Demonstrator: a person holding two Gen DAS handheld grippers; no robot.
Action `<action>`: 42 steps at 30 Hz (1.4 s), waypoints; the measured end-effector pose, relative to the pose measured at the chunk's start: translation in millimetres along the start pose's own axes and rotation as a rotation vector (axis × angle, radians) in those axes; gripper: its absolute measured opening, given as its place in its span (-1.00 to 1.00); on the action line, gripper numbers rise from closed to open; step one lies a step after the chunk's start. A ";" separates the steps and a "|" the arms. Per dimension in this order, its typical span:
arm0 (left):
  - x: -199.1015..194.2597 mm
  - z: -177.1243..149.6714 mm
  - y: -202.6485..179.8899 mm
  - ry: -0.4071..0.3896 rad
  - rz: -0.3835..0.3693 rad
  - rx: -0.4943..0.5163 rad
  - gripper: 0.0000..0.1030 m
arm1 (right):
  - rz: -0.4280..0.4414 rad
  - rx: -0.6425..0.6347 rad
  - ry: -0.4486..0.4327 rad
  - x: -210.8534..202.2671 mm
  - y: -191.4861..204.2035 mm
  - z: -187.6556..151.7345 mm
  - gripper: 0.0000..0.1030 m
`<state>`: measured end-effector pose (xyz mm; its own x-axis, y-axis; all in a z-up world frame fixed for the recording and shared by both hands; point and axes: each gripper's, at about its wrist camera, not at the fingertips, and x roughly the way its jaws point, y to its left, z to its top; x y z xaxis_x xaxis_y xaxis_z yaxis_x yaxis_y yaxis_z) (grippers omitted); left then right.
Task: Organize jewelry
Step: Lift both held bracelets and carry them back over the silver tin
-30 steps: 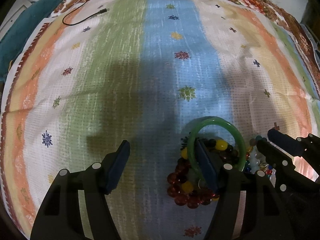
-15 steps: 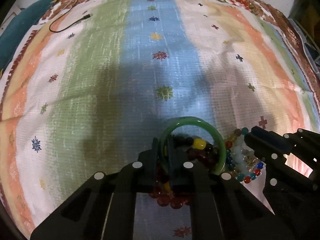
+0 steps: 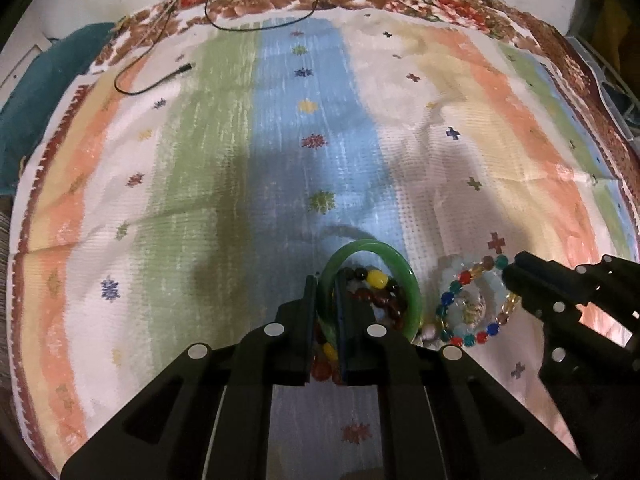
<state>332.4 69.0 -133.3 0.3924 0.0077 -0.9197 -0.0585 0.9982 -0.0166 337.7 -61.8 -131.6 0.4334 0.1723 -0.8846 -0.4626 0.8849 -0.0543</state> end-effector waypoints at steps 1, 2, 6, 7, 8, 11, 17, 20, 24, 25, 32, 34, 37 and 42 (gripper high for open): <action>-4.4 -2.0 -0.1 -0.004 0.003 0.003 -0.84 | -0.003 0.001 -0.005 -3.6 -0.1 -1.4 -0.80; -6.8 -2.4 -0.2 -0.007 0.006 0.004 -0.84 | -0.003 0.002 -0.007 -6.3 -0.5 -2.5 -0.80; -22.6 -11.2 0.6 -0.020 0.014 0.003 -0.84 | -0.004 0.018 -0.026 -20.7 -0.1 -4.9 -0.80; -26.2 -12.6 0.3 -0.023 0.014 0.002 -0.84 | -0.004 0.024 -0.035 -25.9 0.6 -5.2 -0.80; -29.7 -13.6 0.4 -0.028 0.014 0.000 -0.84 | -0.002 0.028 -0.043 -29.9 0.9 -5.4 -0.80; -42.6 -18.1 1.9 -0.045 0.005 -0.023 -0.84 | 0.008 0.048 -0.064 -42.7 1.8 -7.2 -0.80; -65.3 -29.1 -6.4 -0.065 -0.026 -0.022 -0.84 | 0.023 0.096 -0.083 -59.4 -4.4 -17.0 -0.80; -73.4 -33.4 -12.1 -0.075 -0.028 -0.014 -0.83 | 0.031 0.118 -0.090 -65.4 -6.2 -20.5 -0.80; -85.7 -38.9 -19.6 -0.092 -0.033 -0.006 -0.83 | 0.041 0.134 -0.107 -76.8 -6.6 -26.3 -0.80; -88.4 -39.8 -20.5 -0.096 -0.033 -0.005 -0.83 | 0.044 0.137 -0.110 -79.0 -7.2 -27.8 -0.80; -104.2 -47.2 -18.2 -0.121 -0.034 -0.018 -0.83 | 0.050 0.138 -0.150 -101.1 -2.6 -35.5 -0.80; -109.1 -50.3 -17.1 -0.129 -0.037 -0.021 -0.83 | 0.044 0.128 -0.164 -107.7 0.1 -37.3 -0.80; -117.3 -55.3 -15.2 -0.140 -0.046 -0.025 -0.83 | 0.035 0.111 -0.181 -116.3 4.9 -40.4 -0.80; -131.4 -64.1 -15.1 -0.159 -0.061 -0.033 -0.82 | 0.081 0.136 -0.207 -133.5 4.6 -44.9 -0.80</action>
<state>222.9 49.1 -37.3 0.5363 -0.0403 -0.8431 -0.0597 0.9945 -0.0856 243.0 -100.2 -34.5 0.5542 0.3177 -0.7694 -0.4001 0.9122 0.0885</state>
